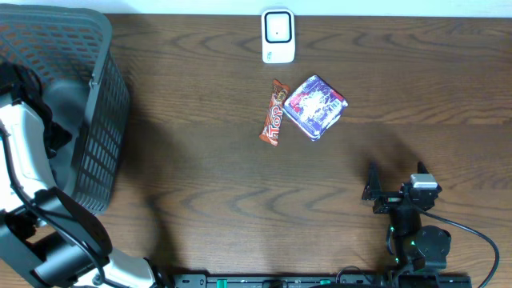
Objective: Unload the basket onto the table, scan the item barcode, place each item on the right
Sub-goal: 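Reach into the basket and grasp the orange Kleenex tissue pack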
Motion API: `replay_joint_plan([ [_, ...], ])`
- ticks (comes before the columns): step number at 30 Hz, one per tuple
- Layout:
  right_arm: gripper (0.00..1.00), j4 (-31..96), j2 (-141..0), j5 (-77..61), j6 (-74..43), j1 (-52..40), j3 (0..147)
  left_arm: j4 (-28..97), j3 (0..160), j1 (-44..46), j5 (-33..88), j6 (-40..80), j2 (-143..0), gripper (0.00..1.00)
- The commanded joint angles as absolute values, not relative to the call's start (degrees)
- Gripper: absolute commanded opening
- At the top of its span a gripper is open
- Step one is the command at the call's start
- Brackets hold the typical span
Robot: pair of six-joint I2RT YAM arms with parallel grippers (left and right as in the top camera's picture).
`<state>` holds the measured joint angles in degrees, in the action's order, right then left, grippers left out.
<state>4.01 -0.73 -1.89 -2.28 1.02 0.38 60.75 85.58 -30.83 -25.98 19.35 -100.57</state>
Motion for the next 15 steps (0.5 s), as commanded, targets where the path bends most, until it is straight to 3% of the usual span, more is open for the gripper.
replay_joint_plan([
  [1, 0.99, 4.3, -0.6, -1.8, -1.6, 1.3, 0.3, 61.2, 84.1, -33.6, -28.1, 25.2, -101.5, 0.98],
  [15, 0.99, 4.3, -0.6, -1.8, -1.6, 1.3, 0.3, 53.4, 75.2, -38.5, -24.4, 29.7, -101.6, 0.98],
])
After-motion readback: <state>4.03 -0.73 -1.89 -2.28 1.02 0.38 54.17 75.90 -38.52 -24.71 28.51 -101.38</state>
